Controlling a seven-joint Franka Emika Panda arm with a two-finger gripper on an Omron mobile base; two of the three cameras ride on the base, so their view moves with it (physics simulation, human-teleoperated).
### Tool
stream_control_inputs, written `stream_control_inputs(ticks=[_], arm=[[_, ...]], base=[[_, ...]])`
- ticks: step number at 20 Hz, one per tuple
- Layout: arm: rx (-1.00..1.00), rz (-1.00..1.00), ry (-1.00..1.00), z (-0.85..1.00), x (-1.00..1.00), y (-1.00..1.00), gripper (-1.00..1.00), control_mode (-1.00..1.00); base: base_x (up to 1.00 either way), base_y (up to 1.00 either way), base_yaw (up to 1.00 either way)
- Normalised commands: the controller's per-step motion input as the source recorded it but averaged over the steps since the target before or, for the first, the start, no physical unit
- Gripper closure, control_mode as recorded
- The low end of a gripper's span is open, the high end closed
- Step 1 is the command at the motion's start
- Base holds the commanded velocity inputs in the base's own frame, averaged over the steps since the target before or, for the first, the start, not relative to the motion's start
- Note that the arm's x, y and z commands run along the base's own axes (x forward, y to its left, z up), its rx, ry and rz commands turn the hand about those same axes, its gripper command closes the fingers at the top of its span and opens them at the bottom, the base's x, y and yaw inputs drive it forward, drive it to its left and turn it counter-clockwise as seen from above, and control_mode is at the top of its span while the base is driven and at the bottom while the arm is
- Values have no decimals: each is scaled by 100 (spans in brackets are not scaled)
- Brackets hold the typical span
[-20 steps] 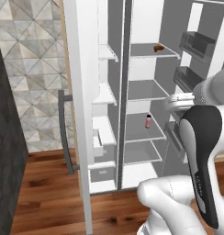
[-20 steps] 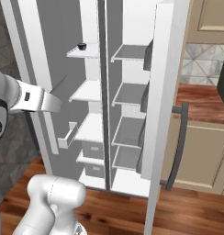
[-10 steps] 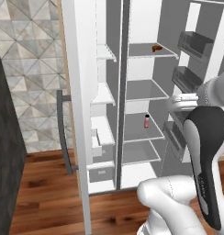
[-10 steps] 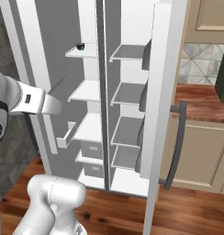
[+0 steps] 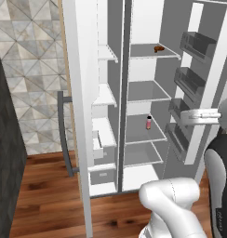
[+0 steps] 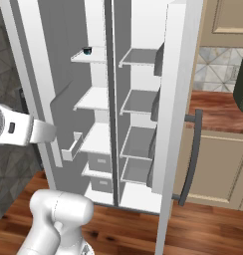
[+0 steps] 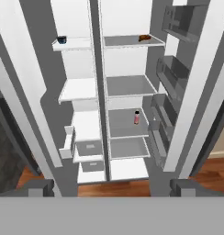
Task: Pick up the frozen chicken drumstick from the freezer, place it on any shelf in the fridge, and close the fridge and freezer doors when done.
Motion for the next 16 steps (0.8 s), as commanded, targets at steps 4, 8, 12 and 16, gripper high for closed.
stream_control_inputs(ticks=[4,8,12,16], arm=[[-3,0,-24,8,-60,38,-100,-100],[-7,0,-34,8,-38,90,-100,-100],[-2,0,-25,0,11,100,-100,-100],[0,-2,-15,-14,69,100,-100,-100]], base=[[0,0,0],[0,0,0],[0,0,0],[0,0,0]])
